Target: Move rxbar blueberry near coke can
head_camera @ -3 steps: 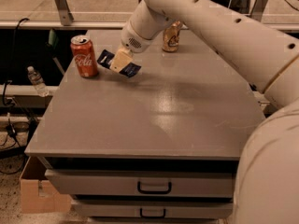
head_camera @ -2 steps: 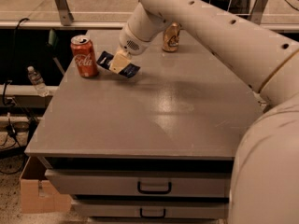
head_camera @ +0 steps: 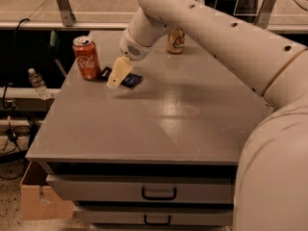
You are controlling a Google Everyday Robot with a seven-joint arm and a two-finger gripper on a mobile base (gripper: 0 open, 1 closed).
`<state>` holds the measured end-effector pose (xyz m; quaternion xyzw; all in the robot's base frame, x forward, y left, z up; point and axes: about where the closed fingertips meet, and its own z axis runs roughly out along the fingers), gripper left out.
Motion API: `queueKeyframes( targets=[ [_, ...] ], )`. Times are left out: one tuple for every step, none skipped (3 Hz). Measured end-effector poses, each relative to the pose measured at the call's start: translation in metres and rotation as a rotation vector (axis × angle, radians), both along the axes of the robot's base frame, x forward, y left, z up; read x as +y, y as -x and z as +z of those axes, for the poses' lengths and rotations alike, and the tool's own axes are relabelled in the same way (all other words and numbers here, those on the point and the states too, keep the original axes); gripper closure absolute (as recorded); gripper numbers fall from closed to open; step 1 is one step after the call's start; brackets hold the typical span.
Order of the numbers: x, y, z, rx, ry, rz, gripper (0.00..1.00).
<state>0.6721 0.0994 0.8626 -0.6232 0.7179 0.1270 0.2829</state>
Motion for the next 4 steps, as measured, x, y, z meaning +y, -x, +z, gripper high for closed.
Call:
queueKeyframes(
  targets=[
    [0.001, 0.0, 0.0, 0.001, 0.001, 0.001, 0.0],
    [-0.017, 0.001, 0.005, 0.003, -0.031, -0.031, 0.0],
    [-0.059, 0.006, 0.014, 0.007, -0.091, -0.086, 0.0],
    [-0.131, 0.016, 0.026, 0.003, -0.172, -0.189, 0.0]
  ],
)
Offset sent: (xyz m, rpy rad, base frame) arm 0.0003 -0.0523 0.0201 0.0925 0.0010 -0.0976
